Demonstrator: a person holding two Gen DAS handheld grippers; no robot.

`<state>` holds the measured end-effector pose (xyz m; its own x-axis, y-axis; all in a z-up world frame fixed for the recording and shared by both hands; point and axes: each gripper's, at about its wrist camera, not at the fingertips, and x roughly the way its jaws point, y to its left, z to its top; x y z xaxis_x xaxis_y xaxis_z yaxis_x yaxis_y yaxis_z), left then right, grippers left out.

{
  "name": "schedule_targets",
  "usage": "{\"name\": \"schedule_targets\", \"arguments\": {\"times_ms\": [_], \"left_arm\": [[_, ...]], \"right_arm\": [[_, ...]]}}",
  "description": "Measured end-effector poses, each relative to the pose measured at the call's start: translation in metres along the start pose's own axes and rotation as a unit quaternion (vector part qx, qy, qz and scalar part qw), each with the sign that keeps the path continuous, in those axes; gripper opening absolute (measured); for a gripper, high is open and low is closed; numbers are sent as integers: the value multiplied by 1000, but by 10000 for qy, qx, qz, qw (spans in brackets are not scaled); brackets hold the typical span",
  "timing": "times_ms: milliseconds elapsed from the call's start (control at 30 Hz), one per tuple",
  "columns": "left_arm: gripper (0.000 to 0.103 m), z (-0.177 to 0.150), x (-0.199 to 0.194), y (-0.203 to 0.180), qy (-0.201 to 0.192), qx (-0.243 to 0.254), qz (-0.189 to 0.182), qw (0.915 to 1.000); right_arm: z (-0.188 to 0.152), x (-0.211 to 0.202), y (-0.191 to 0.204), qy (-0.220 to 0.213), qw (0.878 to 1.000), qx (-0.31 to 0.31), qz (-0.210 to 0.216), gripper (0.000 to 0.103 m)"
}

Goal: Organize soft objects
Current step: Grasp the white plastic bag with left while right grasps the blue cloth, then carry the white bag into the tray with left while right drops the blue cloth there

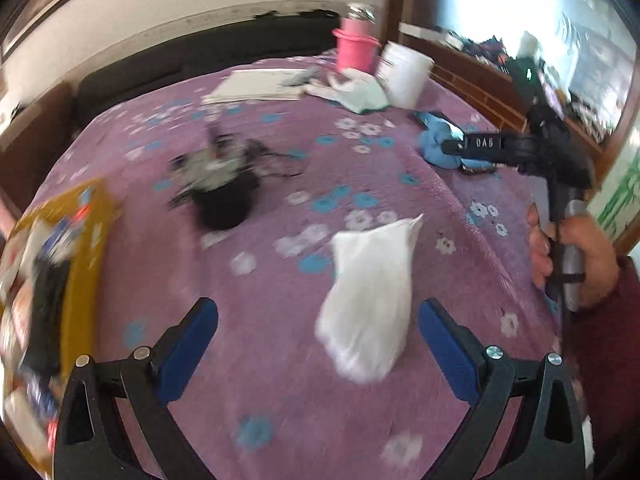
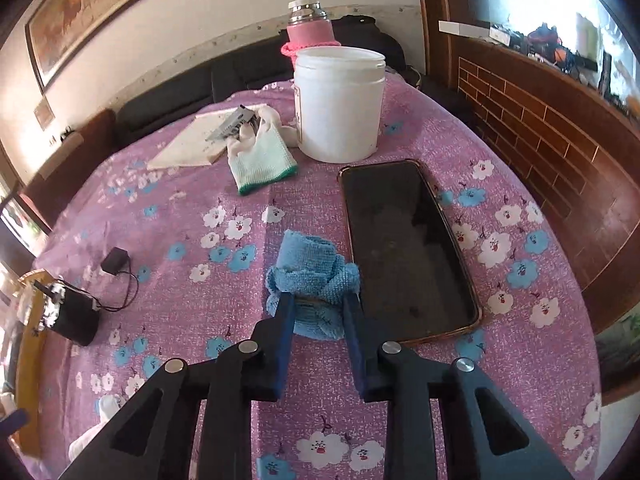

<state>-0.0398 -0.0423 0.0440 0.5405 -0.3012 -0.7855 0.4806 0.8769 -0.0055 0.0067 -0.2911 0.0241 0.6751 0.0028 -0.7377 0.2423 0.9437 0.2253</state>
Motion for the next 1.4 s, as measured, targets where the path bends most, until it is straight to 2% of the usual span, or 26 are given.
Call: {"name": "schedule_targets", "arguments": {"times_ms": [100,200,267,333,367,400,467,667,867,967,1100,1267,1400], "left_arm": [[99,10,31,-21,160,432,166,9988],[99,10,51,-30,335,557,173,9977],[92,8,56,-28,343,451,106,9983],[51,7,54,-21,268,213,-98,9994],[33,7,53,-19,257,181,-48,9995],[11,8,51,-18,265,152,-68,9995],[11,8,43,-9,264,-117,-310,9991],[11,-5,0,18,-85,-622,-591,9963],[11,-28,-65,83,-560,-1427,-743,9854],[11,-41,-95,118,-796,-1715,-556,9804],[11,-68,-125,171,-995,-2186,-46,9707],[11,-107,-140,231,-982,-2874,393,9520],[11,-131,-144,262,-919,-3193,606,9412]], "right_arm": [[-2,4,-3,-69,9999,100,-6,54],[-3,6,3,-175,9998,29,53,58],[-2,9,6,-218,9998,-9,47,58],[-1,11,10,-225,9997,-100,29,58],[-1,11,12,-234,9996,-135,13,55],[-2,11,13,-216,9996,-182,-18,38],[-3,10,15,-240,9995,-214,-72,38],[-6,-4,11,-515,9982,-105,-296,37],[-7,-30,12,-672,9971,139,-318,37],[-10,-52,29,-721,9973,161,6,37],[-16,-76,76,-730,9961,-271,416,38],[-32,-88,152,-546,9896,-919,962,38],[-51,-91,203,-382,9820,-1323,1296,38]]}}
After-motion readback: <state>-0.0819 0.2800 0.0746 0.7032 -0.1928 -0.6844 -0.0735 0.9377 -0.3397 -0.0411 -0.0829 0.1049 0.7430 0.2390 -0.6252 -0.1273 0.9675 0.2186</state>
